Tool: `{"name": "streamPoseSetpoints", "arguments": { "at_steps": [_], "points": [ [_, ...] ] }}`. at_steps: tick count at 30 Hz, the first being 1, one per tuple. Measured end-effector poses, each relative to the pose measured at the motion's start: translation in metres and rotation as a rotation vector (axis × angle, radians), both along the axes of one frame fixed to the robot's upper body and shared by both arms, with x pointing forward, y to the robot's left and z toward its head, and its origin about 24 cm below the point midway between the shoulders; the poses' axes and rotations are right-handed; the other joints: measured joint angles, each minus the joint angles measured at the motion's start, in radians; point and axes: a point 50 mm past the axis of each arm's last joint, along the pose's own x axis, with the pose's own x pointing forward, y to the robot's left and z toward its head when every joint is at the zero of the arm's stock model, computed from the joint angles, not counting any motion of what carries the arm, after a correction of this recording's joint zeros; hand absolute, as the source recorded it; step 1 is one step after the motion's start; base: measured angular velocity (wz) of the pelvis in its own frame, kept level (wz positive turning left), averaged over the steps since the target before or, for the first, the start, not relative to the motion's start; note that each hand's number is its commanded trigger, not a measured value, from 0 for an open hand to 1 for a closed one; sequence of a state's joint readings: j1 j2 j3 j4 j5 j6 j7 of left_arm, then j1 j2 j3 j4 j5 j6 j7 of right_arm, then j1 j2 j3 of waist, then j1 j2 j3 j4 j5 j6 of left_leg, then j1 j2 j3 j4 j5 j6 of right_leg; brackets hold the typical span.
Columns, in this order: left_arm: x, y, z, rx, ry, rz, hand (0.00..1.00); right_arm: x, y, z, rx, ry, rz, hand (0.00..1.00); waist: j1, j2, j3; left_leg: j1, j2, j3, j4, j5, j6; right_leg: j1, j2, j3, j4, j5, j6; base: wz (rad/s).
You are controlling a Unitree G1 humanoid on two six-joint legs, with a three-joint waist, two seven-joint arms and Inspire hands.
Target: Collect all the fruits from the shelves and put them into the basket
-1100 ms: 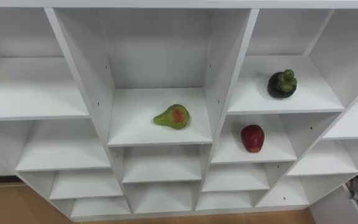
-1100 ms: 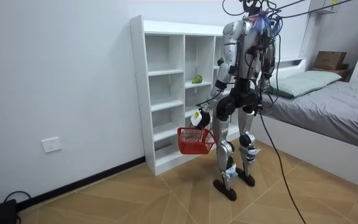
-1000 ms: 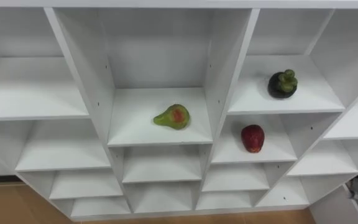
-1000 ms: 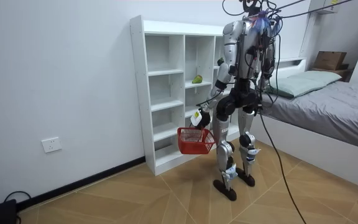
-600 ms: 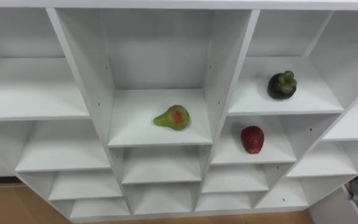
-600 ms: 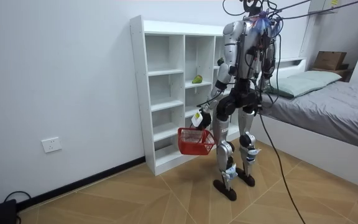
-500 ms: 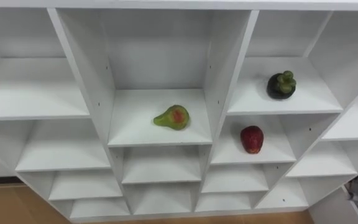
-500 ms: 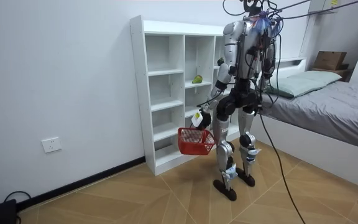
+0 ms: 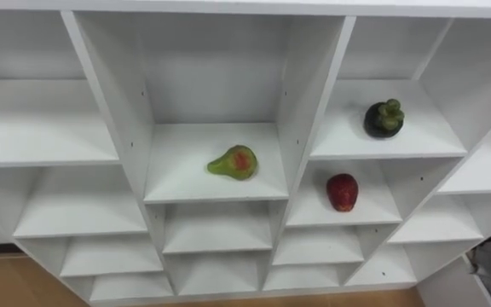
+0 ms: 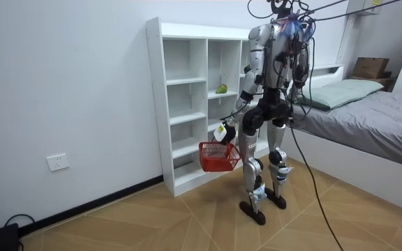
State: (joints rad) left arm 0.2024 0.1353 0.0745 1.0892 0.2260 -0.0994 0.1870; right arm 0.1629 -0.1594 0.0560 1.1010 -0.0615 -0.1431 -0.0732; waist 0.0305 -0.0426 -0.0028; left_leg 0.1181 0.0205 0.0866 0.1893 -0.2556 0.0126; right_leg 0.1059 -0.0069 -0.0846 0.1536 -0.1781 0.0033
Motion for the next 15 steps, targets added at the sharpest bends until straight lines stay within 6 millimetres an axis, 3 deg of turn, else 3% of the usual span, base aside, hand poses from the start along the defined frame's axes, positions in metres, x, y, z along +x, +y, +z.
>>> {"name": "streamPoseSetpoints", "arguments": {
  "at_steps": [15],
  "points": [
    [0.014, -0.003, 0.005, -0.024, -0.095, 0.025, 1.00, 0.038, 0.016, 0.041, -0.015, -0.354, 0.049, 0.00, -0.009, 0.029, 0.0013, 0.013, 0.004, 0.023, -0.007, 0.000, 0.000, -0.006, 0.004, 0.022, 0.002, 0.002, 0.000, -0.05]
  ]
}}
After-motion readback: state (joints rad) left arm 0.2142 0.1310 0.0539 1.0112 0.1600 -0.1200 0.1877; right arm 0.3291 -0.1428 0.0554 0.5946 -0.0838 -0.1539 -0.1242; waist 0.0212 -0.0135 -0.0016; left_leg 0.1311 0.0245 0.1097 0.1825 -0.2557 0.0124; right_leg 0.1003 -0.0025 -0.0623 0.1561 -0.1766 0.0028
